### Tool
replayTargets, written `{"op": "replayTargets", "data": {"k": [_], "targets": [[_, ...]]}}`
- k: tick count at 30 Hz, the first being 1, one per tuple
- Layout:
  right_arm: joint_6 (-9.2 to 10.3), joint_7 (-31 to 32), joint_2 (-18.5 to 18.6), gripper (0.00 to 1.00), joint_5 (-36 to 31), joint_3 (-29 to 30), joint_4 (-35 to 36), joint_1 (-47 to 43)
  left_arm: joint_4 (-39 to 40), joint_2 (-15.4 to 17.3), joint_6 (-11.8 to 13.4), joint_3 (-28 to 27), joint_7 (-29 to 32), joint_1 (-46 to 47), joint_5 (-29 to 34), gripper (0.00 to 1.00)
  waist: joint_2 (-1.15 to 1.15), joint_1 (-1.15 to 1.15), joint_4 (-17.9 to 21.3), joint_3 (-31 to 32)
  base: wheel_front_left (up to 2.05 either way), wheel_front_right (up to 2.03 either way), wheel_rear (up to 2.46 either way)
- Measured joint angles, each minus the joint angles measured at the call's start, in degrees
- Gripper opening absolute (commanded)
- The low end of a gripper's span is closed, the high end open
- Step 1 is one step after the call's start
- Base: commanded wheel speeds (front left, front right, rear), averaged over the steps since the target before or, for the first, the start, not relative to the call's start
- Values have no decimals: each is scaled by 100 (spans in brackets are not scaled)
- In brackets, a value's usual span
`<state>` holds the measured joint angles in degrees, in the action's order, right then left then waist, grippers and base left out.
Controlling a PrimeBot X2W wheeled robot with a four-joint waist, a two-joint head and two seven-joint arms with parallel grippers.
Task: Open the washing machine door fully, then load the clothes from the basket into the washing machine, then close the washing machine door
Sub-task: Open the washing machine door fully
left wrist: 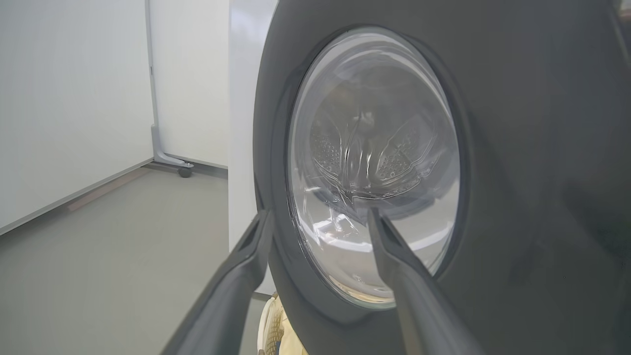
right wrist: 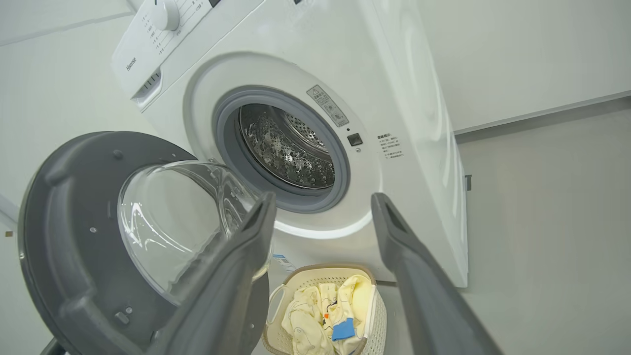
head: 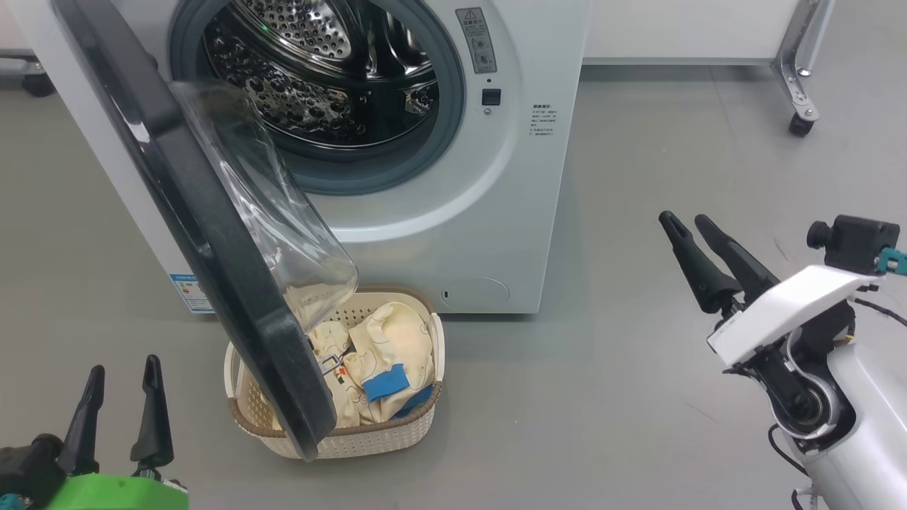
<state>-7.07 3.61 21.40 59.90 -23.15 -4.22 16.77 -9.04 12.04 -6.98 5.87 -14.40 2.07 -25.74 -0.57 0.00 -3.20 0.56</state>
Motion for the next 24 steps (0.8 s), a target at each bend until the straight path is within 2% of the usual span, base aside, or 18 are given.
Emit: {"op": "replayTargets", "data": {"k": [13, 24], "targets": [[0, -1166, 332, 100, -1232, -31, -468, -501, 48, -64, 0, 15, 0, -1, 8, 100, 0, 0, 120, -16, 0, 0, 0], [59, -1601, 214, 100, -1560, -166, -968, -721, 51, -98, 0, 10, 0, -1, 7, 100, 0, 0, 125, -38, 0, 0, 0]]}}
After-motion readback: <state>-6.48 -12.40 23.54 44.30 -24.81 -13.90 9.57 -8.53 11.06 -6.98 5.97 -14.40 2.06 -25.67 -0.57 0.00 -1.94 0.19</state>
